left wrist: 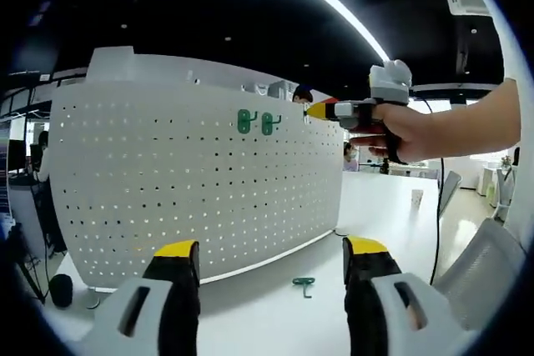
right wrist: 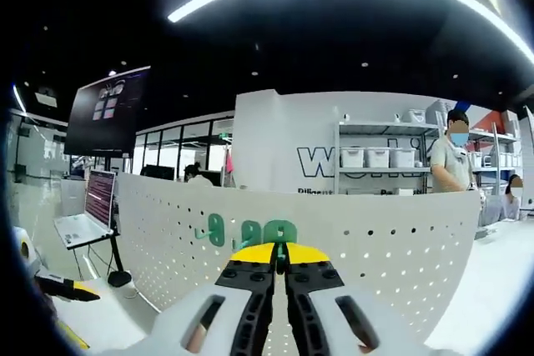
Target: Insert the hook assembly into the mounting plate slot until the hook locks in place.
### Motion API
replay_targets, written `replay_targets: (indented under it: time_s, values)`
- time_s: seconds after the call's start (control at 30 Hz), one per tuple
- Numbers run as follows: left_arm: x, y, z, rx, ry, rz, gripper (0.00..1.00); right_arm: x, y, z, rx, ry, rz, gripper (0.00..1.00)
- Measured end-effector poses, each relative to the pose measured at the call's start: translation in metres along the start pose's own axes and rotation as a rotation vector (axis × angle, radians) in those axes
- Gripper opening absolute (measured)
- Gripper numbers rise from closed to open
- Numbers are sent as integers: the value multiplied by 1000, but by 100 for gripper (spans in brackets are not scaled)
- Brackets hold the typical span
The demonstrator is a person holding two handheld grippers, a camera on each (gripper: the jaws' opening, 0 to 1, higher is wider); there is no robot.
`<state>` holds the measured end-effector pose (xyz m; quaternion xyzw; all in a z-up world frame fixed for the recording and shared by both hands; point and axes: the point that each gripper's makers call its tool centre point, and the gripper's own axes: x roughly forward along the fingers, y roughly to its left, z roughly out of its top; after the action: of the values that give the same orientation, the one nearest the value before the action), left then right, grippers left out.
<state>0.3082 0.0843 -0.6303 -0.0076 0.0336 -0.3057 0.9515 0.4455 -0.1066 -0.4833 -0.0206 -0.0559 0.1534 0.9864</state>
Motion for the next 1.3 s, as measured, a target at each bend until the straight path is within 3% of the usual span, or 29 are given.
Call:
replay_targets:
  time_s: [0.37,0.6,1.3]
  values:
    - [-8,0,-6,-1,5,28,71,16,-10,1,-27,-4,-37,2]
    - [-14,10,-11,-3,11,65,72,24,-11,-5,-50,7,-56,2]
    - [-16,12,-18,-5,28,69,71,42,-16,-20,-26,16,-83,2]
